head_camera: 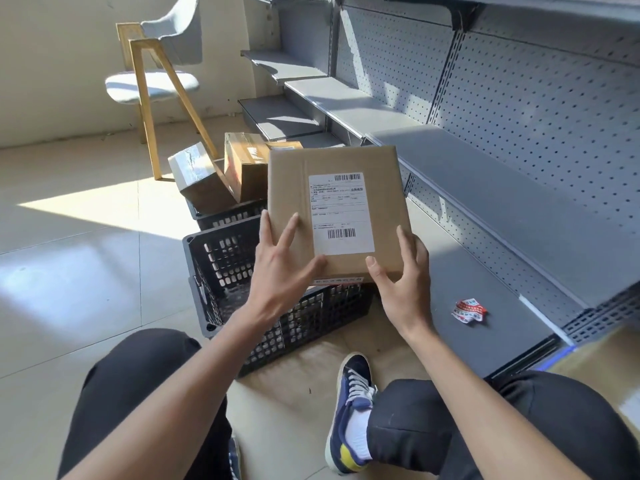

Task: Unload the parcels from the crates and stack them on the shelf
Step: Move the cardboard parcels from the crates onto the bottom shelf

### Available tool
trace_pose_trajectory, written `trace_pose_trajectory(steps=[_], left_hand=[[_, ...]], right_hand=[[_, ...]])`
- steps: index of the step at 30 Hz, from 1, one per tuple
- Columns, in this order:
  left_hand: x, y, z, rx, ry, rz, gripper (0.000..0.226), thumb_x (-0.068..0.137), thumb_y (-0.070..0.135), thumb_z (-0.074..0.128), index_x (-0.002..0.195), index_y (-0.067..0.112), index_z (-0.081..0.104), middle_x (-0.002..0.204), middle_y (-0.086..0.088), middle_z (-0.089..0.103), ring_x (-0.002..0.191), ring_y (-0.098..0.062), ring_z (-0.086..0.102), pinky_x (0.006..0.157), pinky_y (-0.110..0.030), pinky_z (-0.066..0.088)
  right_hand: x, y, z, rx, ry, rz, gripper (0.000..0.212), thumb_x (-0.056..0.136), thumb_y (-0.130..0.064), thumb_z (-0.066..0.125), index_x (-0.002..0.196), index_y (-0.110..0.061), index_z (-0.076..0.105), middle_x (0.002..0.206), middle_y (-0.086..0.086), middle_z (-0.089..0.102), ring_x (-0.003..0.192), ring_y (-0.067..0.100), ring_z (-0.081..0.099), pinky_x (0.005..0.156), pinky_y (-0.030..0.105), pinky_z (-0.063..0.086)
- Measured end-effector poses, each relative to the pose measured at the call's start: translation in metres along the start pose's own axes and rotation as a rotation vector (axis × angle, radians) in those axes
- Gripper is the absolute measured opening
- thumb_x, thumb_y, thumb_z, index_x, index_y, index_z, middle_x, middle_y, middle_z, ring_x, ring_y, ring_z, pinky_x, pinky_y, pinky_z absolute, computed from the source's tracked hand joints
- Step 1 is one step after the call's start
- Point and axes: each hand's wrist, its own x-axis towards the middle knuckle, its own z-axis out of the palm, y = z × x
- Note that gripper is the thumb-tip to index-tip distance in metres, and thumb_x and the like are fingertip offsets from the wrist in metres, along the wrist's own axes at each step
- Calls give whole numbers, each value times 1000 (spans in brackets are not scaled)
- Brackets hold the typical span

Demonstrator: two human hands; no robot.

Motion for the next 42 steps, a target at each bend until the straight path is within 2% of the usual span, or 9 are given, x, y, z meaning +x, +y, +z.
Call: trace_pose_trajectory(steps=[4,12,16,23,27,31,36,40,42], left_hand=[[-5,26,14,33,24,87,83,87,57,71,157,39,30,168,4,-19,154,-30,14,120,-49,24],[-13,84,17,37,33,259,71,90,55,69,152,44,37,169,15,-12,150,-30,25,112,-56,38],[-8,107,28,22,-15,323,74,90,58,65,156,41,35,169,16,0,151,-25,22,119,-52,29],[-13,147,73,-65,-154,411,72,89,55,69,153,42,39,169,17,3,151,-24,23,122,-46,27],[-24,171,98,-96,-226,452,71,90,57,67,153,43,38,169,17,2,150,-25,24,120,-47,28],[-42,204,123,-113,-296,543,71,91,57,65,154,41,38,169,15,2,149,-25,25,118,-47,30],[-76,248,166,-153,-382,644,71,90,60,64,154,41,38,169,18,1,148,-25,28,117,-50,36],[-106,282,196,-191,-465,717,71,90,60,64,153,44,35,168,23,0,145,-27,35,105,-55,48],[-122,296,211,-209,-504,759,71,91,59,64,154,43,35,168,21,-1,147,-27,32,108,-53,46]], right_hand=[[2,4,-33,-83,17,-37,72,90,-50,64,153,-28,38,161,8,24,152,16,21,120,31,26],[2,-7,-104,-193,47,-67,73,88,-52,68,152,-37,38,166,6,14,151,23,19,116,31,25],[0,-9,-135,-246,58,-54,74,90,-54,63,155,-40,31,169,5,4,154,25,15,119,37,26],[-30,-3,-197,-345,89,121,75,92,-51,63,157,-42,25,168,-3,-6,154,21,11,121,39,24],[-47,0,-230,-391,129,201,75,93,-51,62,157,-43,24,168,-5,-8,155,18,8,115,26,17],[-74,6,-268,-430,204,275,75,93,-53,61,157,-43,23,168,-8,-11,154,20,8,118,37,23],[-119,14,-326,-452,309,376,74,93,-52,61,156,-44,23,168,-7,-11,154,23,9,120,40,21],[-155,14,-369,-510,368,454,74,94,-54,59,157,-44,21,167,-12,-14,154,21,7,117,40,26],[-174,14,-387,-523,386,494,73,95,-54,57,157,-44,19,166,-14,-17,155,17,2,116,41,26]])
